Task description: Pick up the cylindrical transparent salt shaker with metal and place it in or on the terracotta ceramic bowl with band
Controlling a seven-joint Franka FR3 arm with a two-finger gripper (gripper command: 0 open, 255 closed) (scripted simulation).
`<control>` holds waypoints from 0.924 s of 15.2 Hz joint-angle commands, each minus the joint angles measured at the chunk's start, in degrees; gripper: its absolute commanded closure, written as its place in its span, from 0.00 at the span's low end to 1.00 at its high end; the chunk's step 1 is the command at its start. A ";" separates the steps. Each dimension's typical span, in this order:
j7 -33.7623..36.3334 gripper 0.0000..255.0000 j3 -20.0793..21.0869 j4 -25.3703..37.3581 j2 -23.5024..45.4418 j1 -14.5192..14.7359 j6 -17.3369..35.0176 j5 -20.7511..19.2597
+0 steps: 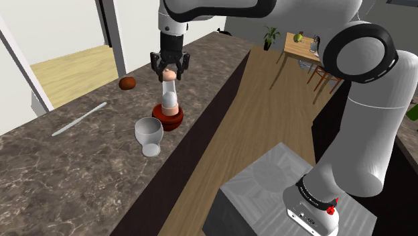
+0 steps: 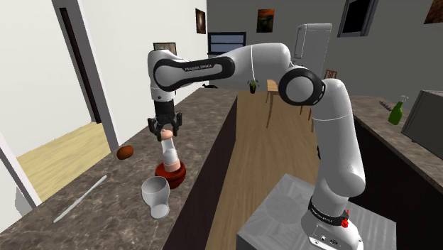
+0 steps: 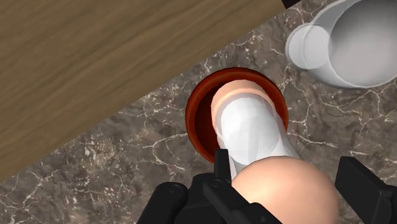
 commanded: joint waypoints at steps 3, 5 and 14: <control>-0.09 1.00 -0.01 -2.21 -0.23 -0.06 2.02 0.04; -0.09 1.00 -0.01 -2.21 -0.23 -0.06 2.02 0.04; -0.09 0.00 -0.01 -2.21 -0.23 -0.06 2.03 0.04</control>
